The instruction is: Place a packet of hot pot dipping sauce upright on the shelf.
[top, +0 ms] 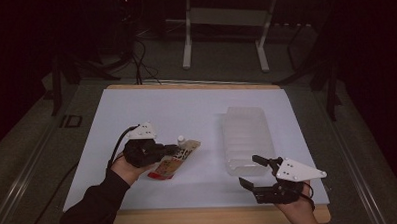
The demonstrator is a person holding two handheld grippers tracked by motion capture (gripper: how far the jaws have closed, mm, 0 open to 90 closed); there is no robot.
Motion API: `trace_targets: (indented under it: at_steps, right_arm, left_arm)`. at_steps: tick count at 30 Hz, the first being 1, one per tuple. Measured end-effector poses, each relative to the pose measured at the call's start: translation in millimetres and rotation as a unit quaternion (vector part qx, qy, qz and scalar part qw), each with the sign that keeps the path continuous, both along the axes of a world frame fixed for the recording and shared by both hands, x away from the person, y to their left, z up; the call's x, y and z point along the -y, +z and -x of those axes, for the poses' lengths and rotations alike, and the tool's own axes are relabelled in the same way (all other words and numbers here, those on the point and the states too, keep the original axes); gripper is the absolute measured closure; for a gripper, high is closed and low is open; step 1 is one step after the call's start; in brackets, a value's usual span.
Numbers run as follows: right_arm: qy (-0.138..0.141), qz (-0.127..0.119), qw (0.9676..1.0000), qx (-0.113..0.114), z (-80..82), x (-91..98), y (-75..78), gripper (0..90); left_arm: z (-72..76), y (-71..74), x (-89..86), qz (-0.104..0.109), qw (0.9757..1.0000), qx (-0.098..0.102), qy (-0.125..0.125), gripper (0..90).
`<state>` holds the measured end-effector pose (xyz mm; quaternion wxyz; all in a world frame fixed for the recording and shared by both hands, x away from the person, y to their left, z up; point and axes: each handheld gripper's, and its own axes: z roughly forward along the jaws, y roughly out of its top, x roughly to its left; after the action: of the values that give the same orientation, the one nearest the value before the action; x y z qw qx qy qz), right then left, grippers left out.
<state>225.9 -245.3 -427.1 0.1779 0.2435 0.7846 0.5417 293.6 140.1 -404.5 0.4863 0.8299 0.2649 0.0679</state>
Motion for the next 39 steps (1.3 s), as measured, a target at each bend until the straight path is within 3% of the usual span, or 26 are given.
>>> trace_targets:
  at_steps: [7,16,30,35,39]
  right_arm:
    - [0.013,0.005,0.9999,0.001,-1.4,-1.1,3.6,23.5]
    - [0.035,-0.012,0.9993,-0.003,-10.1,-2.4,21.9,24.3]
    - [0.070,-0.024,0.9973,-0.006,-42.1,-8.0,51.7,27.8]
    - [0.079,-0.036,0.9962,-0.011,-49.1,-13.9,51.9,31.2]
    - [0.082,-0.030,0.9959,-0.023,-55.5,-20.0,45.7,33.3]
  left_arm:
    - [9.8,17.6,9.5,0.022,0.9994,0.027,-0.010,90.0]
    - [17.3,32.6,20.2,0.050,0.9975,0.043,-0.027,90.0]
    - [14.4,25.3,37.9,0.082,0.9946,0.049,-0.041,90.0]
    - [13.6,22.8,44.2,0.093,0.9925,0.059,-0.052,90.0]
    - [13.2,20.0,48.7,0.109,0.9899,0.058,-0.070,90.0]
